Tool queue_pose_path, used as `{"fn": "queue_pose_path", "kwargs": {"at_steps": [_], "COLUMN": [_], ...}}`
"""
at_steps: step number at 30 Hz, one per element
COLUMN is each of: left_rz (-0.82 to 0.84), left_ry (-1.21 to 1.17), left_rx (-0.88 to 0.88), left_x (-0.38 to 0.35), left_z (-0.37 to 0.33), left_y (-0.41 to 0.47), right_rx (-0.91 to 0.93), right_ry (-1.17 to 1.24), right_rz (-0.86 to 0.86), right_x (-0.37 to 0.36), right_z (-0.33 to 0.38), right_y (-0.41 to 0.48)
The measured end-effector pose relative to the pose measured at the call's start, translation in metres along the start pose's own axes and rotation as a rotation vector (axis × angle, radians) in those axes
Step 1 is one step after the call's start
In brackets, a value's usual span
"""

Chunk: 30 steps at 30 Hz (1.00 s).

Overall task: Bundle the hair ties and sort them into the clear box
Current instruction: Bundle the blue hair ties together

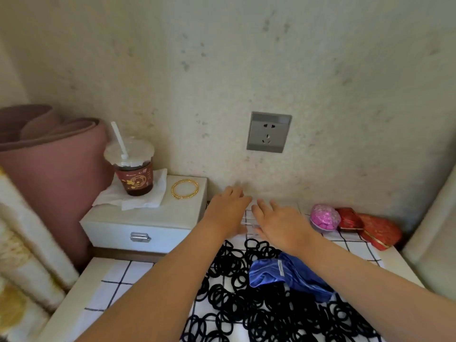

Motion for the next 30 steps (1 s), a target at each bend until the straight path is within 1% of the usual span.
{"fn": "queue_pose_path", "kwargs": {"at_steps": [3,5,7,9,11,12,13,15,17,21,25,27,30], "left_rz": [0.058,0.035,-0.097,-0.259,-0.361,-0.386,-0.38,-0.282,-0.207,-0.199,-0.136,-0.081,0.068], "left_ry": [-0.029,-0.073,-0.109,-0.164,-0.196,-0.203,-0.199,-0.179,-0.17,-0.154,-0.211,-0.226,-0.286], "left_rx": [0.03,0.06,0.096,0.143,0.144,0.127,0.109,0.085,0.084,0.139,0.241,0.258,0.227], "left_x": [0.007,0.015,0.026,0.037,0.04,0.037,0.034,0.021,0.006,-0.013,-0.021,-0.018,-0.017], "left_z": [-0.002,-0.001,0.001,0.003,0.003,0.002,0.001,-0.002,-0.005,-0.007,-0.005,-0.004,-0.004], "left_y": [-0.011,-0.019,-0.026,-0.033,-0.035,-0.035,-0.035,-0.031,-0.026,-0.016,-0.011,-0.011,-0.012], "right_rx": [-0.069,-0.051,-0.002,0.006,-0.056,-0.102,-0.142,-0.226,-0.295,-0.321,-0.327,-0.316,-0.354], "right_ry": [0.064,0.039,-0.012,-0.027,0.074,0.14,0.181,0.231,0.332,0.516,0.602,0.629,0.738], "right_rz": [0.074,0.016,-0.039,-0.115,-0.126,-0.13,-0.153,-0.197,-0.247,-0.392,-0.494,-0.455,-0.369], "right_x": [0.01,0.018,0.029,0.038,0.041,0.043,0.043,0.044,0.041,0.024,0.006,-0.006,-0.023], "right_z": [0.004,0.003,-0.001,-0.007,-0.014,-0.016,-0.019,-0.024,-0.028,-0.036,-0.034,-0.028,-0.026], "right_y": [-0.002,-0.003,-0.003,-0.001,0.001,0.002,0.004,0.007,0.013,0.018,0.011,0.006,0.0]}}
Point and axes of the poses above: each hand's wrist, its own y-axis towards the middle knuckle, its own x-axis out of the back of the hand, z = x × y, the point moved 3 cm from there along y, towards the middle knuckle, and after that the axes turned 14 degrees about y, right-handed, at the moved point
